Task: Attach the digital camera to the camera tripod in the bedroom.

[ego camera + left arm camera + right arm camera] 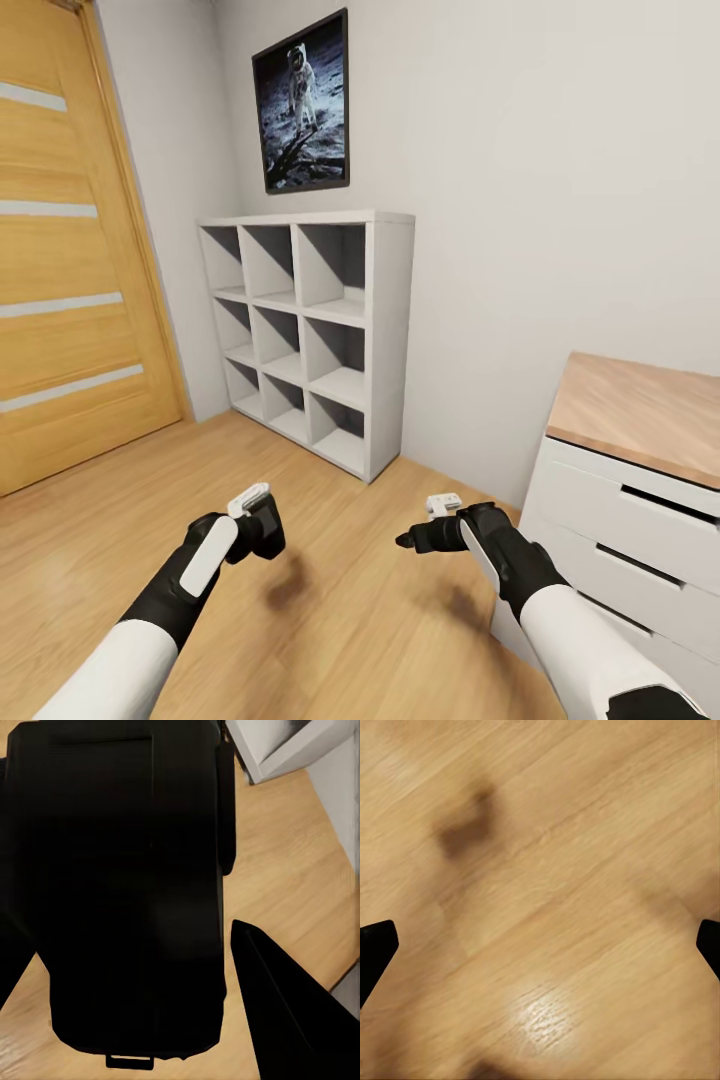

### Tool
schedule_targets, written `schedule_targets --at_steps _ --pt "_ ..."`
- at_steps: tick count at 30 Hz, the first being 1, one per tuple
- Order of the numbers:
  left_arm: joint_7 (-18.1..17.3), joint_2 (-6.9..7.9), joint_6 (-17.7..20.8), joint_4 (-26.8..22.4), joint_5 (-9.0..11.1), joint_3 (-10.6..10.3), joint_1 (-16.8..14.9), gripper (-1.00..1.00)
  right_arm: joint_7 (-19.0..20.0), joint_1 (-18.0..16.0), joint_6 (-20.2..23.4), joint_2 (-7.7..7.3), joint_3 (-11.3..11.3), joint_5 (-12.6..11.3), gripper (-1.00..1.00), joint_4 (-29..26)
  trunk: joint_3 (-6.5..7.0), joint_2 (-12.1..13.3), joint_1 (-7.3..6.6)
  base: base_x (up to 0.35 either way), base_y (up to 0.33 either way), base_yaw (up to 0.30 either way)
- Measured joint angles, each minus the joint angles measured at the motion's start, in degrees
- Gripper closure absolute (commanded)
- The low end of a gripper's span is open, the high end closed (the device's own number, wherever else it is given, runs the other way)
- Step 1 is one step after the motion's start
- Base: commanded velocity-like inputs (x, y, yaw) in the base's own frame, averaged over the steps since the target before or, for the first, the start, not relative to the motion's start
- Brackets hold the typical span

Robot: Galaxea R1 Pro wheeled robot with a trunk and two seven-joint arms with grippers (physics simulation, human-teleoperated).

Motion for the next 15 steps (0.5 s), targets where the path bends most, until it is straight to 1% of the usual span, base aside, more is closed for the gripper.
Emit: schedule_targets --at_steps 11,15 --pt "-0.09 -0.28 -0.13 -0.19 0.06 0.01 0.00 1.00 0.01 0.00 0.05 -0.06 0.00 0.00 -1.00 0.00 1.97 4.41 -2.42 0.000 0.000 0.000" --pt "-0.23 -1.25 -0.23 -0.25 0.19 -0.14 0.00 1.00 0.27 0.02 0.18 -0.24 -0.05 0.04 -1.00 0.00 2.69 6.02 -3.29 0.000 0.000 0.000"
